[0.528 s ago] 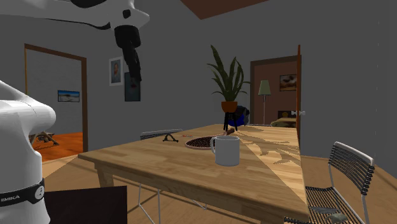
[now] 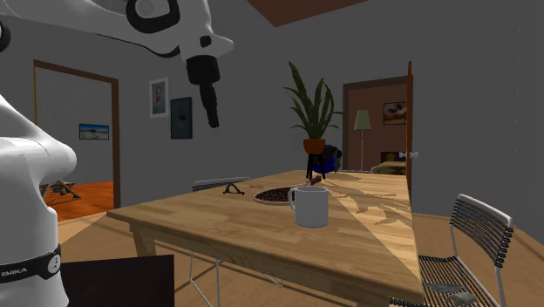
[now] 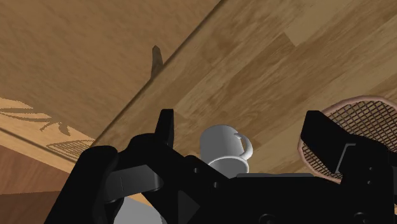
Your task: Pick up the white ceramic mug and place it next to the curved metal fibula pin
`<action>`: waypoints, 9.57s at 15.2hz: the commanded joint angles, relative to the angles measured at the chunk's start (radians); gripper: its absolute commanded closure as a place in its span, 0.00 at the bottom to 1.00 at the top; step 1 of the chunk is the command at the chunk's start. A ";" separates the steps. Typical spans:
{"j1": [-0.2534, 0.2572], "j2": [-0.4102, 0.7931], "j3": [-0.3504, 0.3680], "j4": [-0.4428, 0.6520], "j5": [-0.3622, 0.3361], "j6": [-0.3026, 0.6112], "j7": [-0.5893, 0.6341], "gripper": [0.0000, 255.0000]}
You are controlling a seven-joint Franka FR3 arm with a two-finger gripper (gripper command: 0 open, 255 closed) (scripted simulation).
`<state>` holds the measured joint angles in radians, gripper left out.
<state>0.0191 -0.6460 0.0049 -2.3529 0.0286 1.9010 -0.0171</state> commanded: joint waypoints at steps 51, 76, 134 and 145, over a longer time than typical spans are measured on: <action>0.012 0.975 0.000 0.535 0.025 0.457 -0.050 1.00; 0.012 0.885 -0.003 0.751 0.016 0.152 -0.035 1.00; 0.471 0.600 0.660 0.458 -0.187 0.082 1.160 1.00; 0.473 0.634 0.664 0.342 -0.224 0.220 1.202 1.00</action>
<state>0.4911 -0.0157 0.6678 -2.0021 -0.1906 2.1091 1.1796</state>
